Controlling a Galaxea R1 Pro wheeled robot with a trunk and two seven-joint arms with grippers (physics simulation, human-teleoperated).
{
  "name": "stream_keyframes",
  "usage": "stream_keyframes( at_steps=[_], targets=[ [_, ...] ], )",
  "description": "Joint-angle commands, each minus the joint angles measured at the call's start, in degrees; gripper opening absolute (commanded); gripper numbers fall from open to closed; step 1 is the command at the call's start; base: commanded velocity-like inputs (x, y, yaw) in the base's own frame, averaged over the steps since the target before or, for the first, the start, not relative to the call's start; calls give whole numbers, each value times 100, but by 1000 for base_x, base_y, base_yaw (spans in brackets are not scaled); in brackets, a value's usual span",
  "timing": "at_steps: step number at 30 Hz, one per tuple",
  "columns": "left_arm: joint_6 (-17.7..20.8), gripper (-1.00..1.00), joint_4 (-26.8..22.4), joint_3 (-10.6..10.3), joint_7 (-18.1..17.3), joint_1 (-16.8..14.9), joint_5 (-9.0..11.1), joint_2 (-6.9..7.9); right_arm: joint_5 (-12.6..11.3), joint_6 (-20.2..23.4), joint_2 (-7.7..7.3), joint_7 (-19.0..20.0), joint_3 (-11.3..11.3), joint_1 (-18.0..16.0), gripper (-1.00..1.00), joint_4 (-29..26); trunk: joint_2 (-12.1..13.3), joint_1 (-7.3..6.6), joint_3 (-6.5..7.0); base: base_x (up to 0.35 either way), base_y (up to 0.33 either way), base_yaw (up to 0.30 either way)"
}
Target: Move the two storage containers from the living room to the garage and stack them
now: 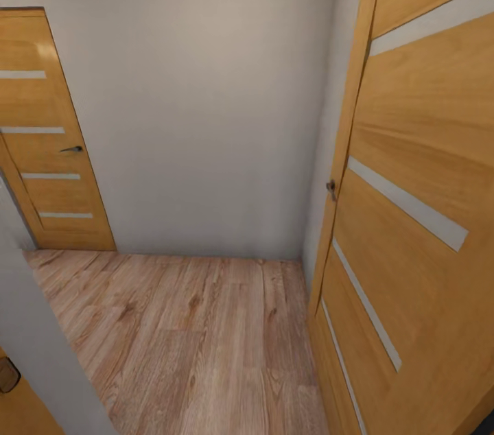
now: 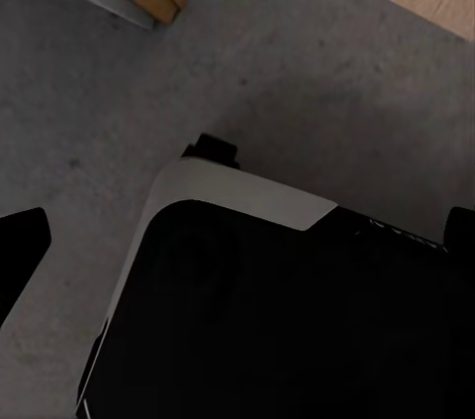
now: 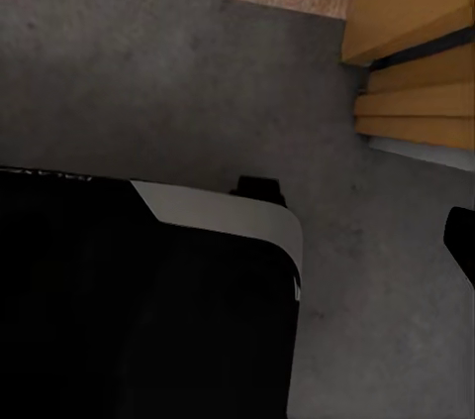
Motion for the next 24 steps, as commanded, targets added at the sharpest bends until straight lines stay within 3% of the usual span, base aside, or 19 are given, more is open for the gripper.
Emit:
stream_keyframes(
  at_steps=[1,15,24],
  targets=[
    [-16,100,1,-12,16,-4,30,-3,-59,-38,-1,-9,49,-7,100,18,-5,1,-7,34,0,6],
    [-18,100,1,-6,25,-4,36,-5,14,-22,-22,-2,91,-6,100,17,-5,1,-7,6,0,1],
    [-11,100,1,-4,25,-4,45,4,365,-43,15,-9,85,-6,100,18,-5,1,-7,192,0,0]
  ],
)
